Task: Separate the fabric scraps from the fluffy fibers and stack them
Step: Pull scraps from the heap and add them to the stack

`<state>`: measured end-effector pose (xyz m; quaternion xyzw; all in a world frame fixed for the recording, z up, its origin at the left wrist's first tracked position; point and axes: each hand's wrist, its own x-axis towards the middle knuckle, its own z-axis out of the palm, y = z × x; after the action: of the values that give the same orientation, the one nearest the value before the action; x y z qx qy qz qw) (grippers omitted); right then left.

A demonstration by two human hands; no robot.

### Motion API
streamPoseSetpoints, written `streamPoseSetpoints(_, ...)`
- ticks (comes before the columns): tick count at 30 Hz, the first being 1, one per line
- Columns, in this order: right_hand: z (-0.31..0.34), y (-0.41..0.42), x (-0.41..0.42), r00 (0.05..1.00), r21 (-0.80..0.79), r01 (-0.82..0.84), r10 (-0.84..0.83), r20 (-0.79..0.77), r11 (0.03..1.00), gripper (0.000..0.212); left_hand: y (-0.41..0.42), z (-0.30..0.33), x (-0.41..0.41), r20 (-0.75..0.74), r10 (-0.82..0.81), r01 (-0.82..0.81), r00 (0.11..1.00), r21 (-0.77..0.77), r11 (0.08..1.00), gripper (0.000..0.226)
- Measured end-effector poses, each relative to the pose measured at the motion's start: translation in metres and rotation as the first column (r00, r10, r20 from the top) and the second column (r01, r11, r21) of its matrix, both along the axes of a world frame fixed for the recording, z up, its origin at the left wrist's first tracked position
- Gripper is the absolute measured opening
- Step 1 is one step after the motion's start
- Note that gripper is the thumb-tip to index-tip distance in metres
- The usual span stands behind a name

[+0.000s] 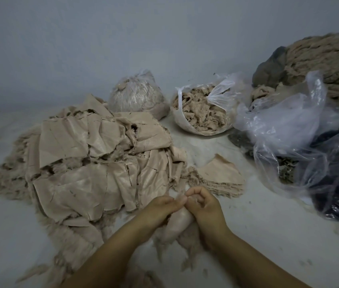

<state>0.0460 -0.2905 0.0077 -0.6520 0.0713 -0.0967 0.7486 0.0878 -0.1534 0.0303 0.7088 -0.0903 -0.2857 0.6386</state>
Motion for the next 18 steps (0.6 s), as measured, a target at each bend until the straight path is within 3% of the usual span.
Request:
streamPoseSetpoints(3, 0.002, -0.001, 0.000, 0.999, -0.057, 0.036, -0.037, -0.012, 0.998, 0.020, -0.008, 0.000, -0.003, -0.059, 0.073, -0.077, 0.996, -0.076, 0.994, 0.055)
streamPoseSetpoints(5, 0.002, -0.001, 0.001, 0.999, -0.128, 0.038, -0.042, -0.033, 0.991, 0.029, -0.016, 0.000, -0.002, -0.137, 0.096, -0.117, 0.986, -0.156, 0.981, 0.034)
streamPoseSetpoints(8, 0.000, 0.001, 0.000, 0.998, -0.160, -0.008, -0.001, -0.057, 0.987, 0.029, -0.028, 0.000, 0.003, -0.193, 0.286, -0.325, 0.938, -0.215, 0.921, 0.017)
streamPoseSetpoints(10, -0.003, -0.001, 0.000, 0.997, -0.167, -0.041, 0.029, -0.074, 0.985, 0.017, -0.027, 0.000, 0.010, -0.145, 0.412, -0.433, 0.900, -0.181, 0.883, 0.019)
streamPoseSetpoints(13, -0.006, -0.011, -0.001, 0.995, -0.127, 0.035, -0.047, -0.092, 0.991, 0.017, -0.005, -0.004, 0.024, -0.026, 0.587, -0.587, 0.809, -0.082, 0.806, 0.017)
streamPoseSetpoints(14, -0.006, -0.014, -0.001, 0.992, -0.079, 0.074, -0.081, -0.092, 0.994, 0.018, 0.004, -0.006, 0.027, 0.040, 0.584, -0.583, 0.811, -0.028, 0.812, 0.019)
streamPoseSetpoints(16, -0.002, -0.018, 0.001, 0.991, 0.008, 0.112, -0.111, -0.078, 0.994, 0.019, 0.016, -0.005, 0.028, 0.175, 0.355, -0.389, 0.919, 0.239, 0.890, 0.034)
streamPoseSetpoints(17, 0.000, -0.018, 0.002, 0.992, 0.029, 0.110, -0.108, -0.063, 0.994, 0.019, 0.020, -0.003, 0.025, 0.234, 0.178, -0.268, 0.956, 0.444, 0.855, 0.045)
streamPoseSetpoints(18, 0.004, -0.017, 0.004, 0.995, 0.031, 0.096, -0.095, -0.043, 0.995, 0.019, 0.021, 0.000, 0.023, 0.329, 0.029, -0.239, 0.944, 0.621, 0.747, 0.052)
